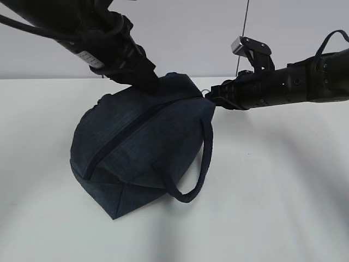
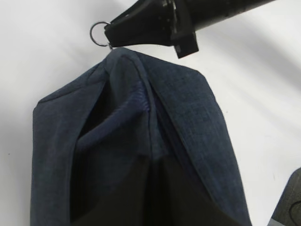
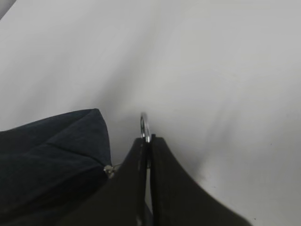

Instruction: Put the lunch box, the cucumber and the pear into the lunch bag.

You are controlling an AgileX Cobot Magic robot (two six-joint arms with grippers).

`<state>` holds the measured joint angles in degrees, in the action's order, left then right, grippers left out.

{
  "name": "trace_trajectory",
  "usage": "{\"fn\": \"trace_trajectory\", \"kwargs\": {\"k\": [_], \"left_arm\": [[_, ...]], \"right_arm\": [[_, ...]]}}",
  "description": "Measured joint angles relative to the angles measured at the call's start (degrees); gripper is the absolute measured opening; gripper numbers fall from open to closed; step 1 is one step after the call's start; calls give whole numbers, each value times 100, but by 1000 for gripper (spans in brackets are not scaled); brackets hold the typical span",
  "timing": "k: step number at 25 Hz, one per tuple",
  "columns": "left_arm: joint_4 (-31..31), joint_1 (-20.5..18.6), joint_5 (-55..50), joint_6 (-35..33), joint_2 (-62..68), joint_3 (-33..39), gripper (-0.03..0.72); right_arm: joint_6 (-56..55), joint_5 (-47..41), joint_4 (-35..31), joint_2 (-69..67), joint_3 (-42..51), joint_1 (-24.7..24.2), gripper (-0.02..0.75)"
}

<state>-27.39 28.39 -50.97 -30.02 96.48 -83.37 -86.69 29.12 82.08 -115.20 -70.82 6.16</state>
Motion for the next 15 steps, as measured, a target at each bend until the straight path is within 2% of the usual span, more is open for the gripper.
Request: {"fn": "trace_trajectory", "kwargs": {"k": [6, 15], "left_arm": [[-366, -4, 16, -379, -104, 11, 3], [-825, -4, -58, -495, -463, -24, 1]], "right_arm": [[0, 12, 0, -2, 0, 0, 0], [0, -334, 0, -29, 0, -23, 0]]}}
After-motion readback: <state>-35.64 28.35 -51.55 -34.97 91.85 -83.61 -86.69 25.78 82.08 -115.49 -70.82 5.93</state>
